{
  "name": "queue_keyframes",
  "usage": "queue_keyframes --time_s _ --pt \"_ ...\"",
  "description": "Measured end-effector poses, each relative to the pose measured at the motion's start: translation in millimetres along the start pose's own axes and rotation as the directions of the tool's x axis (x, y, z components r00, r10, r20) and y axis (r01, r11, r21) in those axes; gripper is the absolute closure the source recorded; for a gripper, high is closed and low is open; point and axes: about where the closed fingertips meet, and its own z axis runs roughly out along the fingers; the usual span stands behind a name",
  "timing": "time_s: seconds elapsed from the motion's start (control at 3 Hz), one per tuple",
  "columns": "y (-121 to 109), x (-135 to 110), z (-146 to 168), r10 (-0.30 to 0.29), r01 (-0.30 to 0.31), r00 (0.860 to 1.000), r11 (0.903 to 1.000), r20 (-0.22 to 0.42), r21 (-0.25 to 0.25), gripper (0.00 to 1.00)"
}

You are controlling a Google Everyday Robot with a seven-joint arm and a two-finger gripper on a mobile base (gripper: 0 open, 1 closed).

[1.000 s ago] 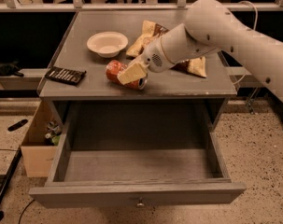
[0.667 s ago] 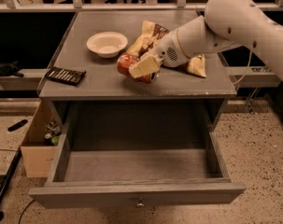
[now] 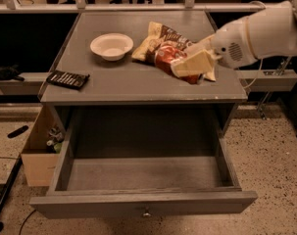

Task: Place coke can into top drawer

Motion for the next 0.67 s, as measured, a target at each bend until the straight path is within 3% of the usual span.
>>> queue_keyframes --time_s 0.33,0.67 --pt "43.8 53.9 -44.1 0.064 -0.064 0.997 0.9979 -0.029 0.011 1.0" --pt "50.6 55.4 -39.4 0.067 -0.067 0.997 0.9978 -0.026 0.002 1.0"
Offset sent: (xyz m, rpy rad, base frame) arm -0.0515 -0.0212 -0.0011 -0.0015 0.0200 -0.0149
